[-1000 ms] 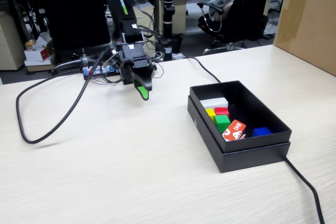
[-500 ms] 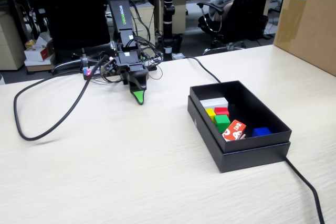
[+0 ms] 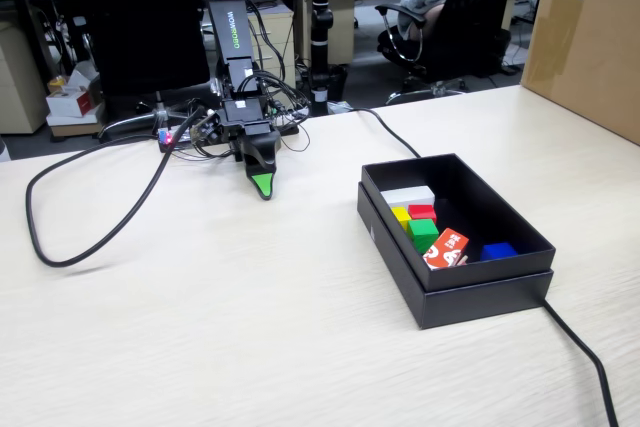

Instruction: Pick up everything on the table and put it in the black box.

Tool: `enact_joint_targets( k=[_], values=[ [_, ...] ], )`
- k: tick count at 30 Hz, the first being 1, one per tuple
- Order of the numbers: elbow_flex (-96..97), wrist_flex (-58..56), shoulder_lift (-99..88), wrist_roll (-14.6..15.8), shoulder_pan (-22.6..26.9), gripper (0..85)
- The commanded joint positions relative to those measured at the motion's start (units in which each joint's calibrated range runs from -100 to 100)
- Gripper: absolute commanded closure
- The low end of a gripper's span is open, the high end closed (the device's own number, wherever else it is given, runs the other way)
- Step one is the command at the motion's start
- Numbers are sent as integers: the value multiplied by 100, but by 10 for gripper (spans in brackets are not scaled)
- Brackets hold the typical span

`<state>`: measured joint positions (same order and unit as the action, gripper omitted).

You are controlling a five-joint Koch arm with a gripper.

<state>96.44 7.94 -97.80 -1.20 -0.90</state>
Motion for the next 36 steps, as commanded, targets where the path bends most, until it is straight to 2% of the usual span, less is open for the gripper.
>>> enact_joint_targets(
  k=[1, 36],
  values=[
    [39, -271, 44, -15, -29, 347],
    [30, -306, 55, -24, -29, 358]
  ],
)
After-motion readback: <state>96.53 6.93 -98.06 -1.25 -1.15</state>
